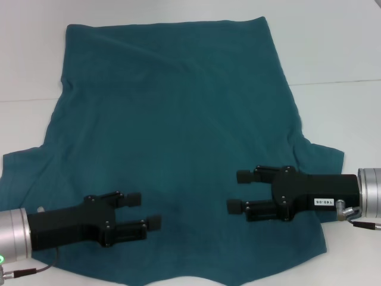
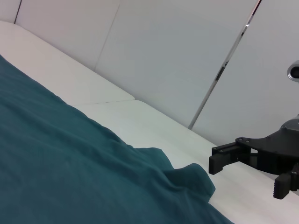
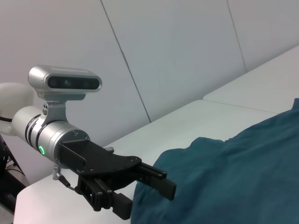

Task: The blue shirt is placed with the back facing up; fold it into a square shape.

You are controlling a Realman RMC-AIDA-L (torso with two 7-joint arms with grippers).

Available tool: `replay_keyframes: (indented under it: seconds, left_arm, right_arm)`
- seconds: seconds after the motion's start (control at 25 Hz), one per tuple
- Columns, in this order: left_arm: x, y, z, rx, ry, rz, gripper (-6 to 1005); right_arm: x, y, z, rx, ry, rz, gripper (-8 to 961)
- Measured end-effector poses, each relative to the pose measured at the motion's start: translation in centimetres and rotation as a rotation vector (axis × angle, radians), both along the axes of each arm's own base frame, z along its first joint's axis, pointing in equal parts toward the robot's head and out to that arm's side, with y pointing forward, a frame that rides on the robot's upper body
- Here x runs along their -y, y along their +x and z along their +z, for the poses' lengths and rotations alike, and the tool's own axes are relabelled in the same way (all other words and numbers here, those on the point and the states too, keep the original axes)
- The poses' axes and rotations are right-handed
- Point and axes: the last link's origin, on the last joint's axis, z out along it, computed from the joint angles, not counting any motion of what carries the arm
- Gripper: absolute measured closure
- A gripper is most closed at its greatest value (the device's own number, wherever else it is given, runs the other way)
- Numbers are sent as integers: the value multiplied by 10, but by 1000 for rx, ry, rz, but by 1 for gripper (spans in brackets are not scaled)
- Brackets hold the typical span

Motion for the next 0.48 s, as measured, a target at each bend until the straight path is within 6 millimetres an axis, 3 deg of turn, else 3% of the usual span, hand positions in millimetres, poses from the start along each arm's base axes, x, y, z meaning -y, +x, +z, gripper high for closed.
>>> replay_keyframes:
  seconds: [0.48]
  left_arm:
    - [0, 0, 1, 5, -2, 9, 140]
  right_arm:
    - [0, 0, 0, -3, 0, 0, 38]
